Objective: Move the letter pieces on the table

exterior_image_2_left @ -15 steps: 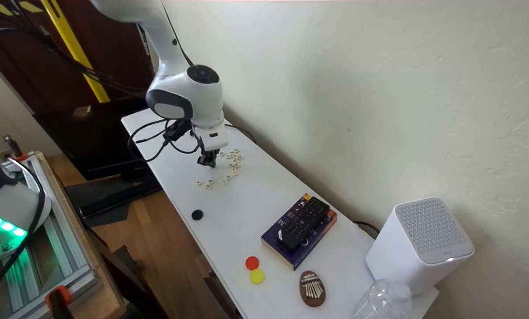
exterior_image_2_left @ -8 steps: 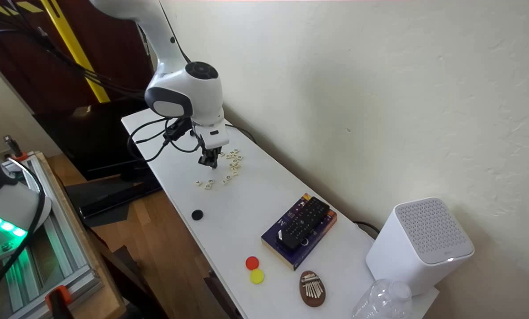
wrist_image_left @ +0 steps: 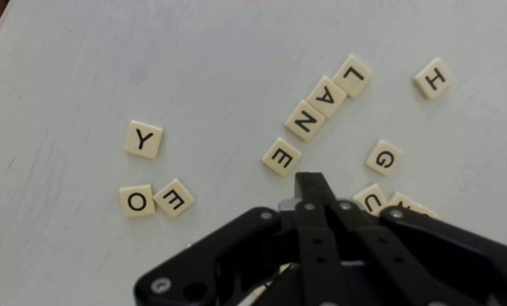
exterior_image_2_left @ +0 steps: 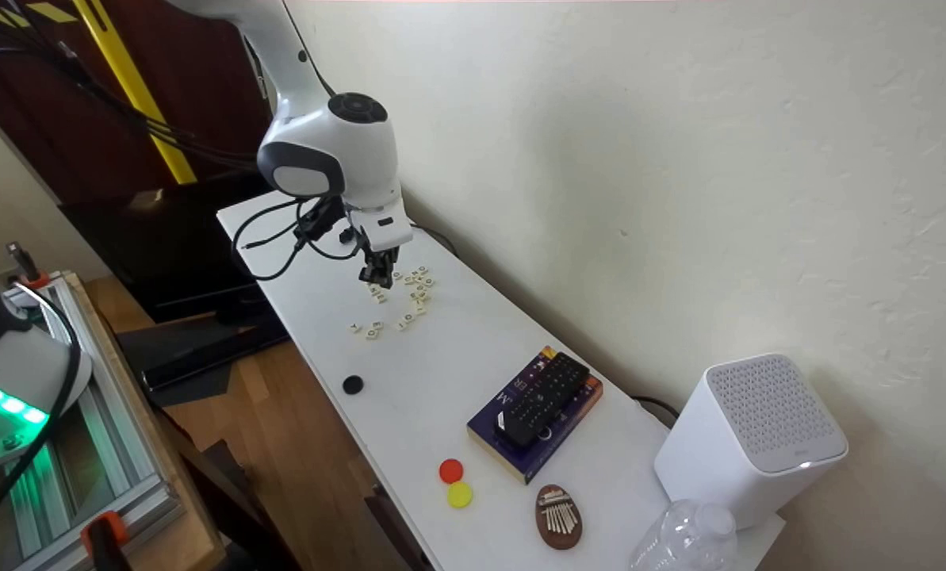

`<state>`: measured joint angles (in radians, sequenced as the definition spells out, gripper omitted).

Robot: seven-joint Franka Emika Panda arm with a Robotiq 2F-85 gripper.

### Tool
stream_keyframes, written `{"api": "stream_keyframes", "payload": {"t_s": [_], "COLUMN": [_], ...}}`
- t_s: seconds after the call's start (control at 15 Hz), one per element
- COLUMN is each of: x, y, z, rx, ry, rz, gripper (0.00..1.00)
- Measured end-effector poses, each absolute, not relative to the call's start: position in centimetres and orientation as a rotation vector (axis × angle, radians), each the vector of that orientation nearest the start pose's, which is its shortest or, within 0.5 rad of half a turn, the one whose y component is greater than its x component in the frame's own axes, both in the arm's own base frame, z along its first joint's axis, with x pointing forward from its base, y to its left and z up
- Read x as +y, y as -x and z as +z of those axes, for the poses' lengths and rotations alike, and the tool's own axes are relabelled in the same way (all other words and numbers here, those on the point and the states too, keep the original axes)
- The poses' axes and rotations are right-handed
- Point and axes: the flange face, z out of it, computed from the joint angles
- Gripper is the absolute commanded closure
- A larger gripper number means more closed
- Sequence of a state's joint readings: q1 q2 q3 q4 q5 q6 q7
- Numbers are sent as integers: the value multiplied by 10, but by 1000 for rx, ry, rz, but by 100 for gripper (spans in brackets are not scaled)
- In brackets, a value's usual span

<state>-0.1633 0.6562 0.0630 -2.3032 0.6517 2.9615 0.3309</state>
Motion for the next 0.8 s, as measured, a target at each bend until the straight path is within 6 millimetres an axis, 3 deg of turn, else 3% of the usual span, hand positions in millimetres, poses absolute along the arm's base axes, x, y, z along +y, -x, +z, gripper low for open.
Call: {"api": "stream_keyframes", "payload": {"t_s": [0.8], "x": [-68], "y": [-487], "z": [72], "rx": [1140], "ry": [2761], "rz": [78], "gripper": [100]}}
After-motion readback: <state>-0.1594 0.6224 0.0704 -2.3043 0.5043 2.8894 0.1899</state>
